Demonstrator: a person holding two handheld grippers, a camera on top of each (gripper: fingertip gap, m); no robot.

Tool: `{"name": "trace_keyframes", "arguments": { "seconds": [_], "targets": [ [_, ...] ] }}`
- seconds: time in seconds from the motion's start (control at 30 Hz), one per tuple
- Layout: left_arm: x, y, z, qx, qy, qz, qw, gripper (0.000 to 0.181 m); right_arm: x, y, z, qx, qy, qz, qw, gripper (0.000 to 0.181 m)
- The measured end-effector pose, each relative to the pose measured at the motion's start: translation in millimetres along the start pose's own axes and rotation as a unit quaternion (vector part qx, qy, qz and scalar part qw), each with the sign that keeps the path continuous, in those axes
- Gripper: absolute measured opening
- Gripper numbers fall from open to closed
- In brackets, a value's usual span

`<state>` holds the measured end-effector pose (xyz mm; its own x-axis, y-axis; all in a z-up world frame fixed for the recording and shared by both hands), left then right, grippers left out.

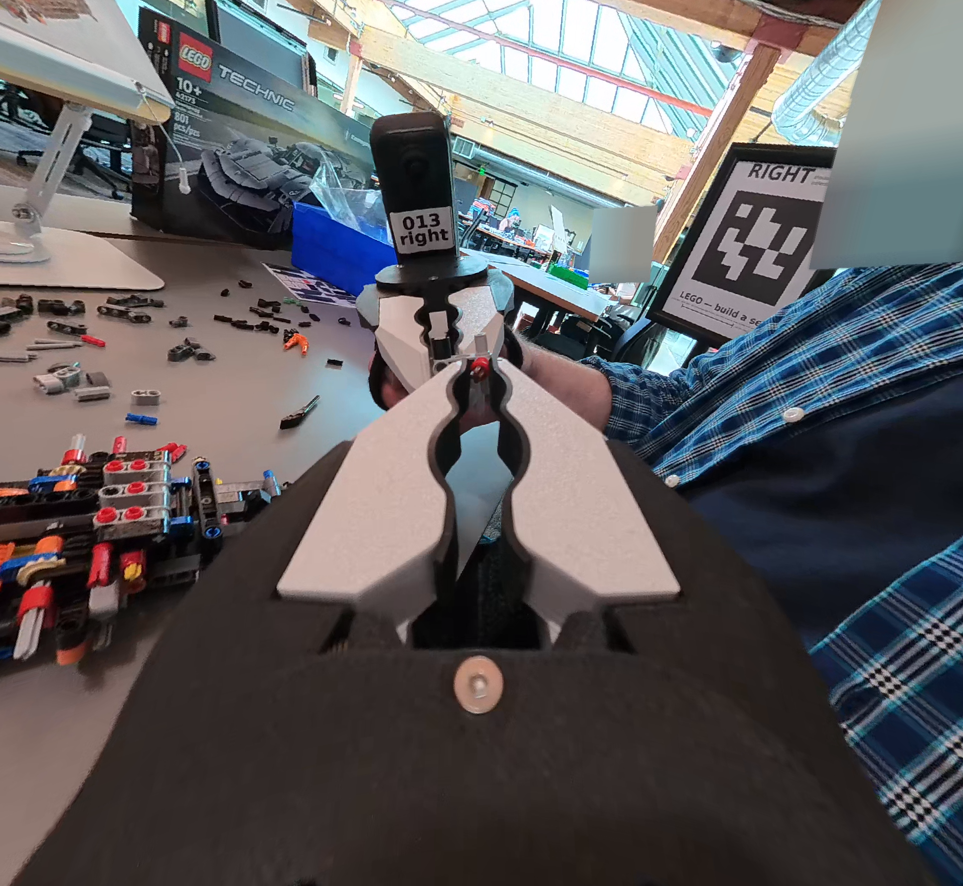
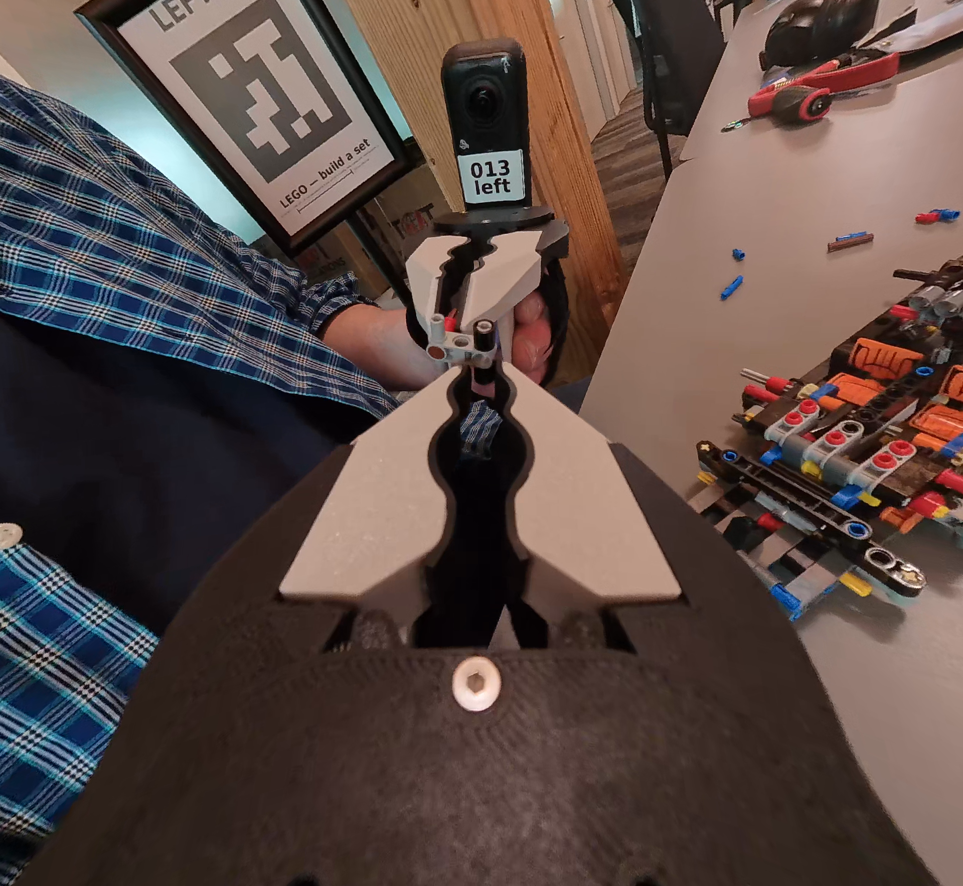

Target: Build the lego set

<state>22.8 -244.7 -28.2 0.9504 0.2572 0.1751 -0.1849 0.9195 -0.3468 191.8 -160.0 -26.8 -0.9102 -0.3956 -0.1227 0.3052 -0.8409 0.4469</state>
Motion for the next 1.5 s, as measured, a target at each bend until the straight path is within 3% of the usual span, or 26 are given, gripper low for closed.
{"name": "trace_keyframes", "arguments": {
  "seconds": [0.9,1.27,1.5],
  "targets": [
    [-33,2,-5,-0.021,-0.025,0.077,0.996,0.006,31,-21,10,0.009,0.019,-0.02,1.0,0.008],
    [-48,12,-3,-0.024,-0.032,0.12,0.992,0.006,1,-41,15,0.029,-0.009,-0.087,0.996,0.009],
    [-54,20,-5,-0.039,-0.036,0.139,0.989,0.006,-6,-44,15,0.039,-0.005,-0.082,0.996,0.01]
  ]
}}
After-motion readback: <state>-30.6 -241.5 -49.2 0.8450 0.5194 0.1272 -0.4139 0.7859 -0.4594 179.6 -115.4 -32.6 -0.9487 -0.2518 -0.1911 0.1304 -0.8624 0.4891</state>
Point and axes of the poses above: each gripper's, where its closed fingertips meet, x out along the fingers, z out of its top, y = z × x across the jaws, the point moved 10 cm from there along -x, back along the fingers, and after that the axes turned 6 degrees about -z, right-handed, at the moved point
